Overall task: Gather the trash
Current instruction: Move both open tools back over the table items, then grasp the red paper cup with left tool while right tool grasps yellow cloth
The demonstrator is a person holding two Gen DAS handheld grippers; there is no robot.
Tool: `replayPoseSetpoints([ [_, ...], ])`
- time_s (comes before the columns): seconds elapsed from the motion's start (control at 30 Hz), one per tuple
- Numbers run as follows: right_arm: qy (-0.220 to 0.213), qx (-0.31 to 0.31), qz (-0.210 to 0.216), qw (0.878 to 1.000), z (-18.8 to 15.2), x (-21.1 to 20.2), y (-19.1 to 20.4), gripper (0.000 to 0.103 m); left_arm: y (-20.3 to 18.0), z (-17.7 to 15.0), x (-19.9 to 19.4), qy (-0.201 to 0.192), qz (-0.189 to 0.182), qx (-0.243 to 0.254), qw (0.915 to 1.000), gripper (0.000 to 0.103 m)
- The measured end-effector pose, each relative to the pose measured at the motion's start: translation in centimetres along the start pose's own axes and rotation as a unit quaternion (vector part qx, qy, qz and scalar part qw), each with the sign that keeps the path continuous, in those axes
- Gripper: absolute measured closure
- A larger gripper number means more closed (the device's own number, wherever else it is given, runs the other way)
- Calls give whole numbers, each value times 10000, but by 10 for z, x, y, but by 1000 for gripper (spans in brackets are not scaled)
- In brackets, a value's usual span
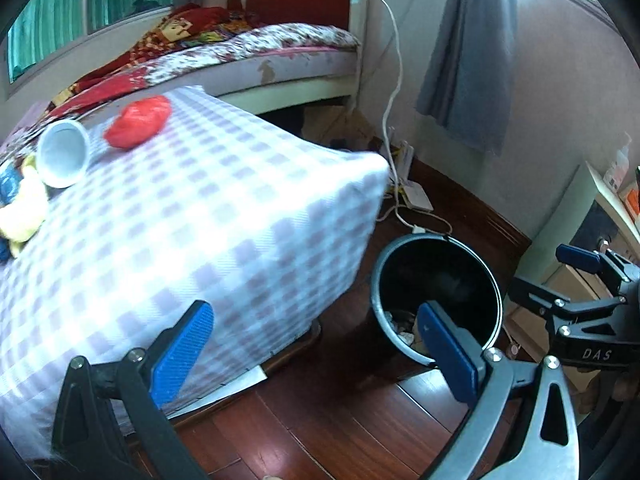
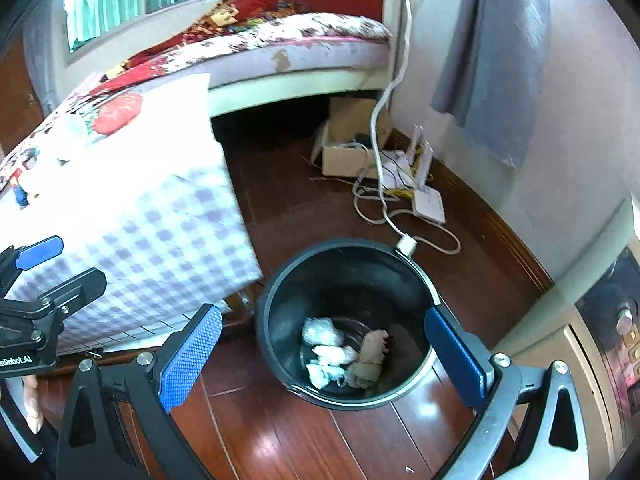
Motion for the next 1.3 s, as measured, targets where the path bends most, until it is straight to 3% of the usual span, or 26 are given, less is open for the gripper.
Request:
replayPoseSetpoints([
  [0.27,-491,-326,152,9981,36,-24,48,1,54,14,-40,-380,424,-361,9977,1],
  [0.53,-983,-579,420,9926,78,-36,113,1,134,22,-76,-695,910,-831,9899,1],
  [0.6,-1139,-640,573,9898,89,-37,137,1,160,23,-84,-752,1063,-974,9867,1],
  [0.73,-973,-967,942,9861,111,-29,188,1,208,23,-98,-849,1253,-1298,9799,1],
  [0.8,-1067,-1059,1282,9803,124,-27,215,1,232,23,-105,-909,1348,-1454,9759,1],
  [1.0,-1263,-1501,1719,9654,164,-17,295,2,299,25,-117,-1073,1555,-2003,9613,1],
  [1.3,-1098,-1679,2058,9578,202,20,367,29,344,40,-104,-1067,1623,-2101,9582,8],
])
Point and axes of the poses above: each gripper's, at about its wrist camera, not at the fingertips, and x roughly the way its jaws point, y to its left, z to its top, the point moved 4 cm from there along x, roughly the way its jaws point, and after that the axes turned 11 degrees about -x, right-handed, at the moved point
